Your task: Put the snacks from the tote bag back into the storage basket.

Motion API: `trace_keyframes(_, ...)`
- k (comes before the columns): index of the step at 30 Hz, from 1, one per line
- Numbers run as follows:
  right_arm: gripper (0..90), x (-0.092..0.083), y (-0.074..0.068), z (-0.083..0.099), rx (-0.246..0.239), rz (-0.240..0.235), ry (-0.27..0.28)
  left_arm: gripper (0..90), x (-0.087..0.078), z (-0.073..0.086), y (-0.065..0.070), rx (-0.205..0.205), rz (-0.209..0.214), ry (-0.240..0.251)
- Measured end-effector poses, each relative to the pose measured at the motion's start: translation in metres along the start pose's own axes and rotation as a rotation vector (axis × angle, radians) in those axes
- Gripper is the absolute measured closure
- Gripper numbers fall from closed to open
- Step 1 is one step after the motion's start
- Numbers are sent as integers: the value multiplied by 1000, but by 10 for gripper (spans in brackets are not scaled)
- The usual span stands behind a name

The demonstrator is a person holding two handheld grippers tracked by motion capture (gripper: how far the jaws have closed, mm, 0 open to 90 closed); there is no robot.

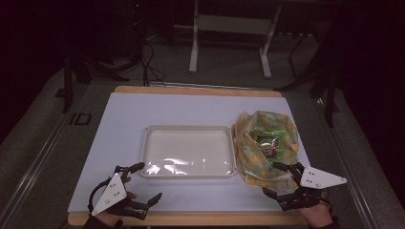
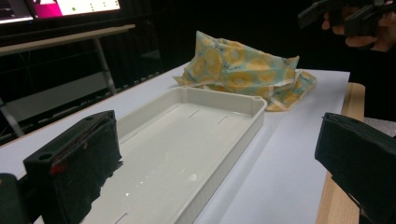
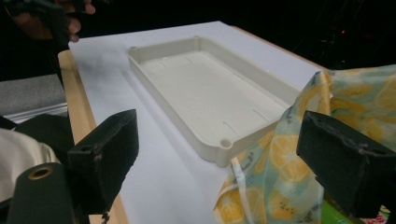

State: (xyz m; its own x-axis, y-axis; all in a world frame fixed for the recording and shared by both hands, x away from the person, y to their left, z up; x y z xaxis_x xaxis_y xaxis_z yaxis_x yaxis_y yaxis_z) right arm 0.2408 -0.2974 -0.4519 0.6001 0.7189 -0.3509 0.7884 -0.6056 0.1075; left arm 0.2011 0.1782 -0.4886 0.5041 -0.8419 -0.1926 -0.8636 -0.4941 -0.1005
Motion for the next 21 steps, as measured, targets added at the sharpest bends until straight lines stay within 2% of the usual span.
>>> trace_keyframes(6,134,0,-1,-8,-18,-17,5,5,5,4,-2,1,10,-26)
trace_keyframes(11,135,-1,0,-14,-28,-19,17,5,6,3,-2,-2,8,-15)
trace_keyframes(15,141,-6,2,-23,-32,-9,50,5,6,3,-2,-2,4,-12)
trace_keyframes(21,143,-6,8,-34,-50,11,54,5,5,3,-2,3,1,-10)
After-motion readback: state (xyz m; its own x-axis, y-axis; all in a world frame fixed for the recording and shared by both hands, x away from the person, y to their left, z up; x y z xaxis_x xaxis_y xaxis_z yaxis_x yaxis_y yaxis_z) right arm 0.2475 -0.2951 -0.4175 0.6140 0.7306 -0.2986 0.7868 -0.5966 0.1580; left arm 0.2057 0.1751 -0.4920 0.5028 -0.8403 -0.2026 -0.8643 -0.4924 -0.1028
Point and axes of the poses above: each handheld gripper's, and its own axes: x roughly forward along the jaws, z roughly out of its underside, y roughly to its right, the point moved 2 cm from there along x, roughly forward along the jaws, and after that the axes turned 9 degrees about z, right-handed, at the moved point
